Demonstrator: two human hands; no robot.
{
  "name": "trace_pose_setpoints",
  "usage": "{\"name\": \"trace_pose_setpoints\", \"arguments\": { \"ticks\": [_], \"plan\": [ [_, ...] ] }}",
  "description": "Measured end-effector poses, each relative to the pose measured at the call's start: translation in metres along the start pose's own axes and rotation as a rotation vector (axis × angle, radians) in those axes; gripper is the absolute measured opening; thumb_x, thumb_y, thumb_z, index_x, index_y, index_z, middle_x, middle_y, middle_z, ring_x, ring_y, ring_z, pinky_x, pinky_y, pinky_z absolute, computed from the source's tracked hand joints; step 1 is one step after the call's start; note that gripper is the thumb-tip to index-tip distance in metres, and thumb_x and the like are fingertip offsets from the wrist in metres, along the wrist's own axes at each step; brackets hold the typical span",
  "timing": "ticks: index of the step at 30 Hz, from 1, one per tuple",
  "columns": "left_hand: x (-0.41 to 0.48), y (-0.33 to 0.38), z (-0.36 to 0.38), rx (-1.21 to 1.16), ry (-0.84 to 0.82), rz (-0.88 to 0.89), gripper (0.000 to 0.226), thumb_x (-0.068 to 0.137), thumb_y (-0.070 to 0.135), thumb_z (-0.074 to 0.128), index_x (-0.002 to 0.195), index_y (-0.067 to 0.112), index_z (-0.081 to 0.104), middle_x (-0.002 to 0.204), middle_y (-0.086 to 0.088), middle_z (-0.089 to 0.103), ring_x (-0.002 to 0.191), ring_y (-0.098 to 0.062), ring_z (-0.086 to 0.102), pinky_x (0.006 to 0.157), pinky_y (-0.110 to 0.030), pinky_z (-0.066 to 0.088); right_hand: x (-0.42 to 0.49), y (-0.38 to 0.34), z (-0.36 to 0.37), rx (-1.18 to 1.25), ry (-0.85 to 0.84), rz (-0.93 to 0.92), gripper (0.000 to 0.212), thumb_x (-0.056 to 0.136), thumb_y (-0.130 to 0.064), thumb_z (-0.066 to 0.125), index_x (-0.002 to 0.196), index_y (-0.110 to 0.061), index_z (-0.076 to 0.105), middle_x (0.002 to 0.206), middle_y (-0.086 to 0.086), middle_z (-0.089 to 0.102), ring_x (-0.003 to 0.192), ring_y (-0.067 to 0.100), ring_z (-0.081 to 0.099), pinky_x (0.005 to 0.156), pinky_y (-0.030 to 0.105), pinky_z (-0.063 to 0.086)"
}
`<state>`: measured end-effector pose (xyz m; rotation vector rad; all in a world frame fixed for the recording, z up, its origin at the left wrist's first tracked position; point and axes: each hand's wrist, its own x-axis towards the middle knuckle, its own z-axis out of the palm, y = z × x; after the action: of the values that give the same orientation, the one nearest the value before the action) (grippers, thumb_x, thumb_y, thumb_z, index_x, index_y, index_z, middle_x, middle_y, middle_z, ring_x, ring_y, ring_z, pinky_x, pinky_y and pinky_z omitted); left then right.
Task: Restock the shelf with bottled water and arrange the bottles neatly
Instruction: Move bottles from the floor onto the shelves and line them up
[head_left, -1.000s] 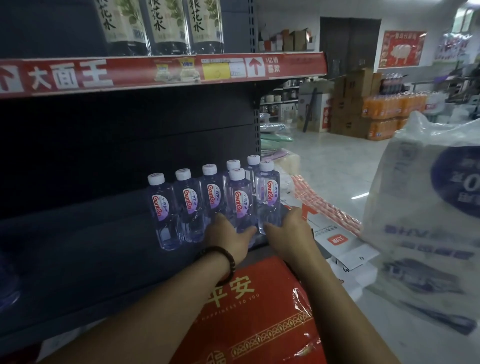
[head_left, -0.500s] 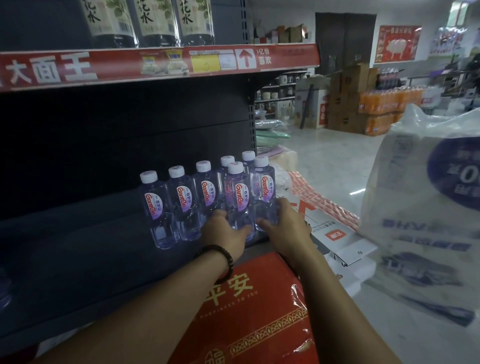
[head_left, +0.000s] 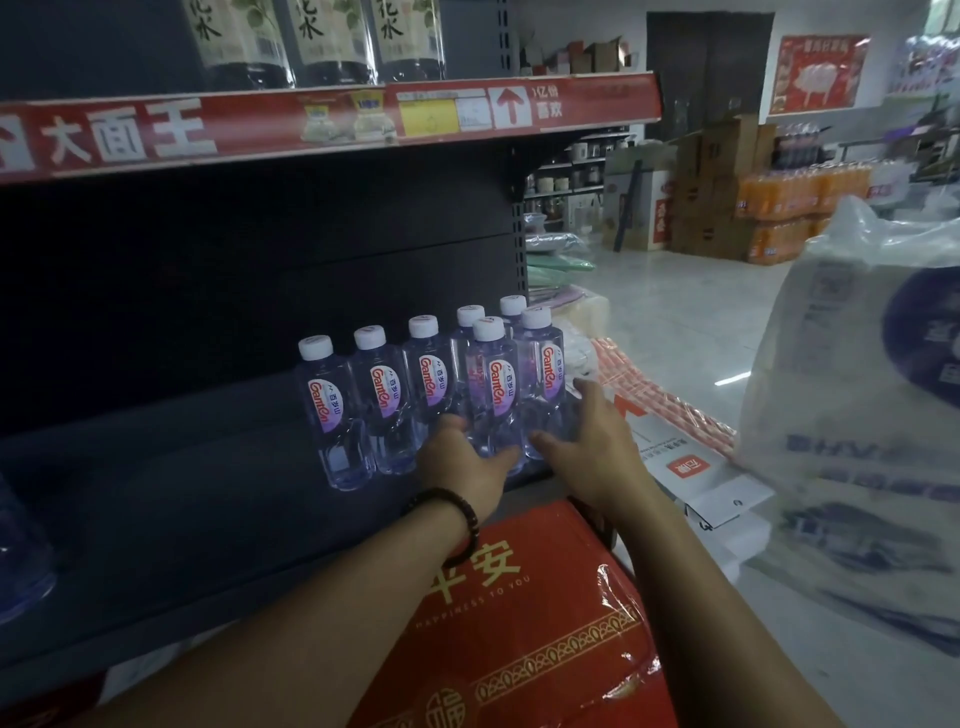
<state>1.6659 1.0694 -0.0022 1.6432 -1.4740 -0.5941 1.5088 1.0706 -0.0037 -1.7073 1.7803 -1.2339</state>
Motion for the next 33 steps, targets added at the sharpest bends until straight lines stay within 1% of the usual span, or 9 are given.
{"name": "trace_pose_setpoints", "arguments": {
  "ticks": [7,10,13,16,20,23,26,30,33],
  "plan": [
    [-0.035,-0.022,-0.075,0.037,-0.174,0.055,0.018,0.092,0.027,0.078,0.104,0.028,0.065,0.095,0.006,0.074,0.083,-0.015,0.075,0.075,-0.038,0.065,-0.023,-0.063,-0.009,0.089,0.368,-0.178,0.029,0.089,-0.025,0.07,0.112,-0.024,0.052,0.095,0.0,0.065,0.08,0.014,0.061,0.07,0.036,0.054],
    [-0.05,-0.045,-0.142,0.163,-0.146,0.076,0.008,0.093,0.027,0.075,0.097,0.028,0.068,0.089,0.01,0.073,0.076,-0.007,0.073,0.071,-0.028,0.059,-0.048,-0.115,0.01,0.172,0.266,-0.317,0.015,0.092,-0.015,0.067,0.098,-0.024,0.058,0.069,-0.007,0.062,0.061,0.007,0.058,0.056,0.017,0.038],
    [-0.059,-0.076,-0.213,0.278,-0.024,0.1,0.007,0.091,0.026,0.076,0.093,0.029,0.07,0.084,0.014,0.071,0.075,0.006,0.067,0.069,-0.013,0.052,-0.072,-0.166,0.049,0.288,0.045,-0.426,0.015,0.095,-0.009,0.064,0.092,-0.024,0.061,0.06,-0.002,0.06,0.054,0.011,0.057,0.052,0.024,0.043],
    [-0.071,-0.12,-0.27,0.326,0.184,0.14,0.014,0.092,0.022,0.076,0.092,0.032,0.067,0.078,0.017,0.069,0.079,0.005,0.066,0.07,-0.019,0.054,-0.09,-0.207,0.102,0.313,-0.24,-0.402,0.013,0.095,-0.015,0.062,0.096,-0.028,0.06,0.063,-0.007,0.064,0.054,0.007,0.059,0.055,0.029,0.05],
    [-0.097,-0.173,-0.313,0.274,0.509,0.09,0.023,0.093,0.011,0.07,0.091,0.031,0.058,0.077,0.017,0.062,0.071,-0.006,0.062,0.068,-0.032,0.048,-0.115,-0.265,0.17,0.267,-0.446,-0.385,0.006,0.096,-0.029,0.067,0.101,-0.028,0.064,0.075,-0.013,0.069,0.066,-0.006,0.062,0.059,0.008,0.045],
    [-0.103,-0.188,-0.333,0.14,0.592,-0.002,0.026,0.089,0.006,0.07,0.086,0.027,0.055,0.083,0.01,0.057,0.077,-0.014,0.059,0.071,-0.035,0.049,-0.142,-0.297,0.217,0.281,-0.56,-0.408,0.007,0.1,-0.027,0.065,0.103,-0.03,0.06,0.08,-0.013,0.07,0.073,-0.003,0.064,0.068,0.017,0.052],
    [-0.103,-0.198,-0.352,0.088,0.672,-0.077,0.032,0.088,0.009,0.07,0.091,0.032,0.048,0.088,0.003,0.054,0.076,-0.016,0.055,0.069,-0.041,0.051,-0.164,-0.311,0.262,0.26,-0.505,-0.415,0.025,0.096,-0.03,0.071,0.114,-0.027,0.055,0.097,-0.008,0.069,0.079,0.007,0.062,0.073,0.026,0.05],
    [-0.102,-0.211,-0.362,0.039,0.66,-0.091,0.038,0.091,0.023,0.073,0.107,0.044,0.046,0.106,0.005,0.059,0.09,-0.015,0.063,0.077,-0.039,0.057,-0.158,-0.327,0.297,0.299,-0.344,-0.4,0.052,0.09,-0.023,0.072,0.132,-0.021,0.043,0.13,0.0,0.045,0.112,0.016,0.049,0.088,0.031,0.047],
    [-0.103,-0.216,-0.362,0.056,0.623,-0.061,0.039,0.091,0.019,0.072,0.109,0.045,0.048,0.105,0.011,0.059,0.093,-0.014,0.064,0.081,-0.036,0.059,-0.146,-0.327,0.308,0.401,-0.45,-0.367,0.055,0.089,-0.023,0.072,0.136,-0.026,0.045,0.121,-0.009,0.058,0.108,0.007,0.059,0.081,0.013,0.049]
  ]
}}
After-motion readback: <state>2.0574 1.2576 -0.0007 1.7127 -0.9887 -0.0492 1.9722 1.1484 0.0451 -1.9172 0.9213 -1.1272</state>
